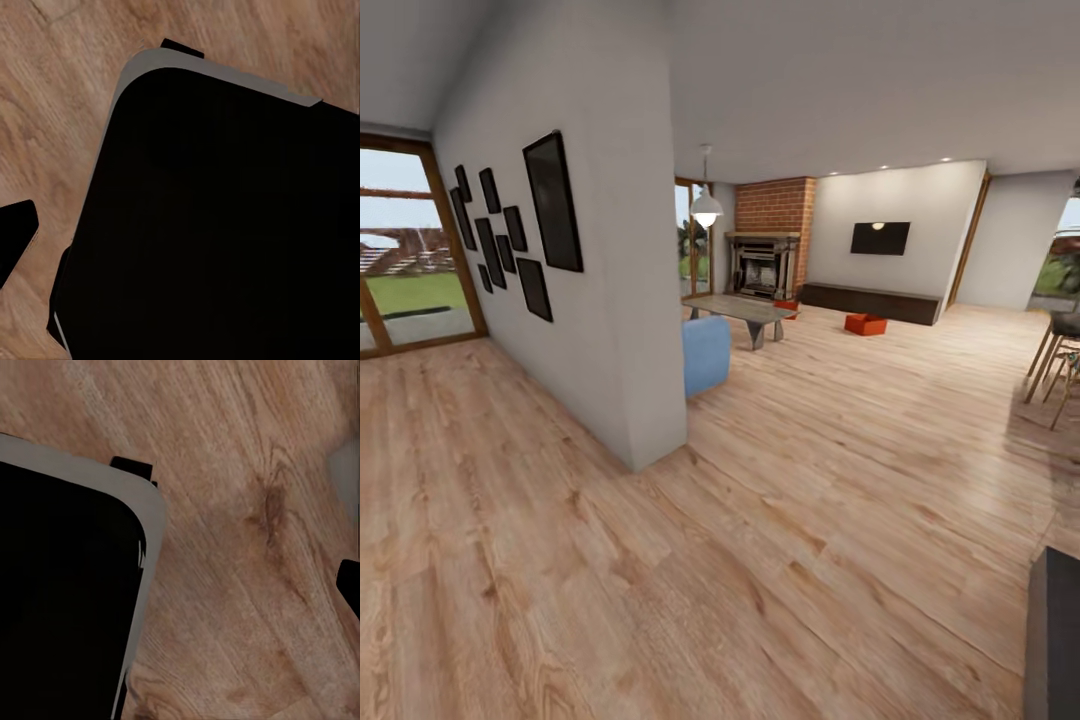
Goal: Move the two storage containers from the living room to the garage. In the garage, place one container on the floor and stack the other container on top of it (either order is fine).
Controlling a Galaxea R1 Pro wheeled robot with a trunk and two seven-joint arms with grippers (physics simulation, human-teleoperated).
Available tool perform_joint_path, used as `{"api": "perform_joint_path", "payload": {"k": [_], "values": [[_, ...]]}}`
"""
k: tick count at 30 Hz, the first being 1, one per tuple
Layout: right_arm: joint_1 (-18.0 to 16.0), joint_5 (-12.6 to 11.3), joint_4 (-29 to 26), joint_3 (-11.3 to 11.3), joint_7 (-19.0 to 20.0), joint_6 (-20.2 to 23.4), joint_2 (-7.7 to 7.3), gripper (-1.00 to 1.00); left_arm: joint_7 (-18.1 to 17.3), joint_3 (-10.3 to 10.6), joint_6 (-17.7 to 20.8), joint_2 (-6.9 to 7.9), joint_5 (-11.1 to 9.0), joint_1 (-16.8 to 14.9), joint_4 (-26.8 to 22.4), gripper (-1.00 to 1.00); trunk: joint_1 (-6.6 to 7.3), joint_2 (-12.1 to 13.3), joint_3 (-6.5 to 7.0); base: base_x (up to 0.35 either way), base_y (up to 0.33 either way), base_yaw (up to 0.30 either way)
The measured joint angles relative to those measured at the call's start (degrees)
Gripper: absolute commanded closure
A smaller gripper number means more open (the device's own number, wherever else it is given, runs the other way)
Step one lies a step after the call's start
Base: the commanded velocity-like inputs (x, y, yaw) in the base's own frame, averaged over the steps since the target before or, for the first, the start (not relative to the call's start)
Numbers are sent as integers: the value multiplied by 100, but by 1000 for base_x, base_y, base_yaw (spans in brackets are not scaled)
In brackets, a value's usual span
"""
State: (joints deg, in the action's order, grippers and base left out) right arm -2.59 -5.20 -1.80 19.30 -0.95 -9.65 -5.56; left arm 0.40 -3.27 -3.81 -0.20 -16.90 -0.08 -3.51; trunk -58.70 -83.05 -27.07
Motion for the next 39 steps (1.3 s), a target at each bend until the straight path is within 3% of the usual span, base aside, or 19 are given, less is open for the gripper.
{"api": "perform_joint_path", "payload": {"k": [23, 39], "values": [[0, 36, 0, 54, 3, 30, -6, -100, 0, -3, 8, 4, -8, 0, 0, -100, 0, 0, 0, 326, 0, -284], [-2, 65, 2, 74, 5, 3, -6, -100, 0, 4, 5, 4, -5, 0, 2, -100, 0, 0, 0, 326, 0, -23]]}}
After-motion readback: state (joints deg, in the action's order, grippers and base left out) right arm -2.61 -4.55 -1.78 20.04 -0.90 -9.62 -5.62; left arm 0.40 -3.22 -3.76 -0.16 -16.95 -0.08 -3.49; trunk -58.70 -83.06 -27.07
